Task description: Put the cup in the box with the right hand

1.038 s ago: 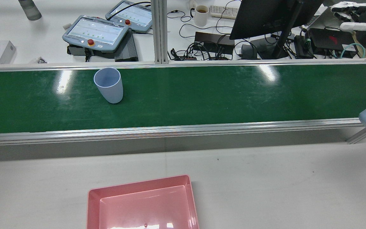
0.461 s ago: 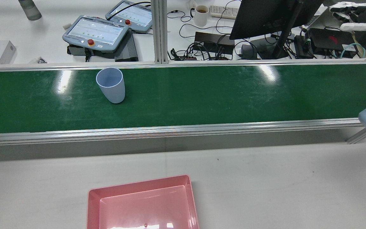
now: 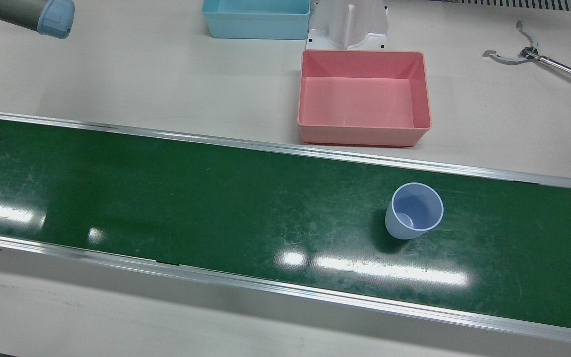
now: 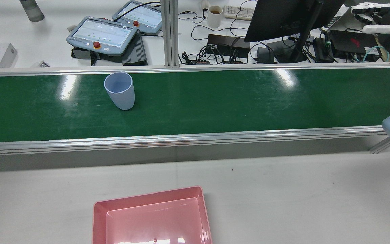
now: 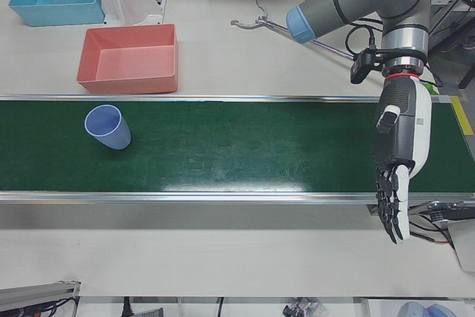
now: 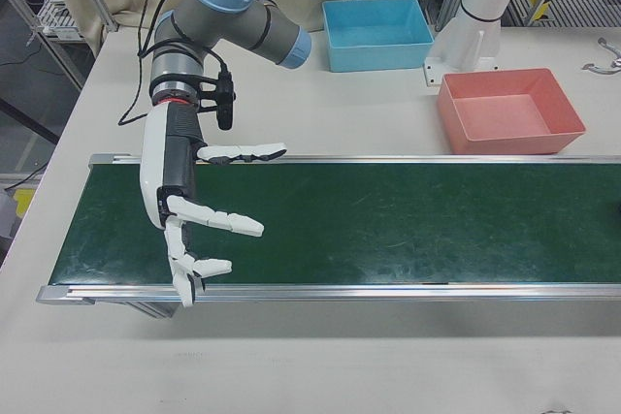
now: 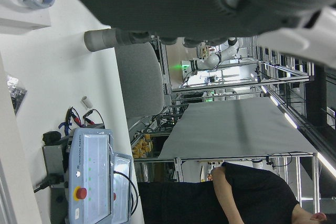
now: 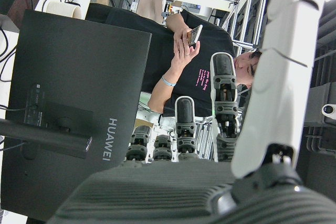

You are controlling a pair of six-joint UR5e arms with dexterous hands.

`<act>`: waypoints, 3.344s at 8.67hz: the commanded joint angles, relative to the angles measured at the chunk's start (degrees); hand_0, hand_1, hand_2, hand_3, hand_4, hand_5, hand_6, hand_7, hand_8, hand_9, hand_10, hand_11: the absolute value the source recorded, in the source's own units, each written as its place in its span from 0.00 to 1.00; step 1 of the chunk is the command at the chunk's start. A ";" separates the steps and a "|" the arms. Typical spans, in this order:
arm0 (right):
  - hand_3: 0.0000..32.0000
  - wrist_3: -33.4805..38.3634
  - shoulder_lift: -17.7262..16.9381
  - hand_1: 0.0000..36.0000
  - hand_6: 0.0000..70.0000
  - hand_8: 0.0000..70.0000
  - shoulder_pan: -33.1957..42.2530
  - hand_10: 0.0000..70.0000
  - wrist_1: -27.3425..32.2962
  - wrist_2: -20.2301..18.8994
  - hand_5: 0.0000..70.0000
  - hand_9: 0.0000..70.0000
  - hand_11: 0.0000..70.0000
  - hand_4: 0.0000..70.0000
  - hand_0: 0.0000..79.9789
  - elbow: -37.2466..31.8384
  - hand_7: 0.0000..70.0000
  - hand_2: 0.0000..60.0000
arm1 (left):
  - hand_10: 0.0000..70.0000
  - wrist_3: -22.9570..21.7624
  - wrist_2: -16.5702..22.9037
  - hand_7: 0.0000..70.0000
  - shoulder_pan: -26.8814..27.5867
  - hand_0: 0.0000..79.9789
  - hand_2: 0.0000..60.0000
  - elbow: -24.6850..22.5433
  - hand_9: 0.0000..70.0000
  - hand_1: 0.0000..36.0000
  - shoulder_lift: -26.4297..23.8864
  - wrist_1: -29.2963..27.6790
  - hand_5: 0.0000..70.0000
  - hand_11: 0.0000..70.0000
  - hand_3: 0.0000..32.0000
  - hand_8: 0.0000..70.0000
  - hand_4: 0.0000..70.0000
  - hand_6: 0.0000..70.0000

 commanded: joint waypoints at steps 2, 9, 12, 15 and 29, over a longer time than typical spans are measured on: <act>0.00 0.03 -0.09 0.46 0.17 0.06 0.00 0.13 0.00 0.00 0.09 0.19 0.21 0.58 0.72 -0.01 0.66 0.03 | 0.00 0.07 0.00 0.00 0.00 0.00 0.00 0.00 0.00 0.00 0.00 0.00 0.00 0.00 0.00 0.00 0.00 0.00; 0.00 -0.06 -0.09 0.46 0.17 0.06 0.00 0.13 0.00 -0.09 0.09 0.19 0.21 0.58 0.72 -0.01 0.66 0.03 | 0.00 -0.02 0.00 0.00 0.00 0.00 0.00 0.00 0.00 0.00 0.00 0.00 0.00 0.00 0.00 0.00 0.00 0.00; 0.00 -0.06 -0.09 0.46 0.17 0.06 0.00 0.12 0.00 -0.09 0.09 0.19 0.21 0.59 0.72 -0.01 0.67 0.03 | 0.00 0.07 0.00 0.00 0.00 0.00 0.00 0.00 0.00 0.00 0.00 0.00 0.00 0.00 0.00 0.00 0.00 0.00; 0.00 -0.06 -0.09 0.46 0.17 0.06 0.00 0.12 0.00 -0.09 0.09 0.19 0.21 0.58 0.72 -0.01 0.66 0.02 | 0.00 -0.02 0.00 0.00 0.00 0.00 0.00 0.00 0.00 0.00 0.00 0.00 0.00 0.00 0.00 0.00 0.00 0.00; 0.00 -0.15 -0.09 0.46 0.17 0.06 -0.09 0.12 -0.09 -0.18 0.09 0.20 0.20 0.60 0.72 -0.09 0.69 0.03 | 0.00 -0.02 0.00 0.00 0.00 0.00 0.00 0.00 0.00 0.00 0.00 0.00 0.00 0.00 0.00 0.00 0.00 0.00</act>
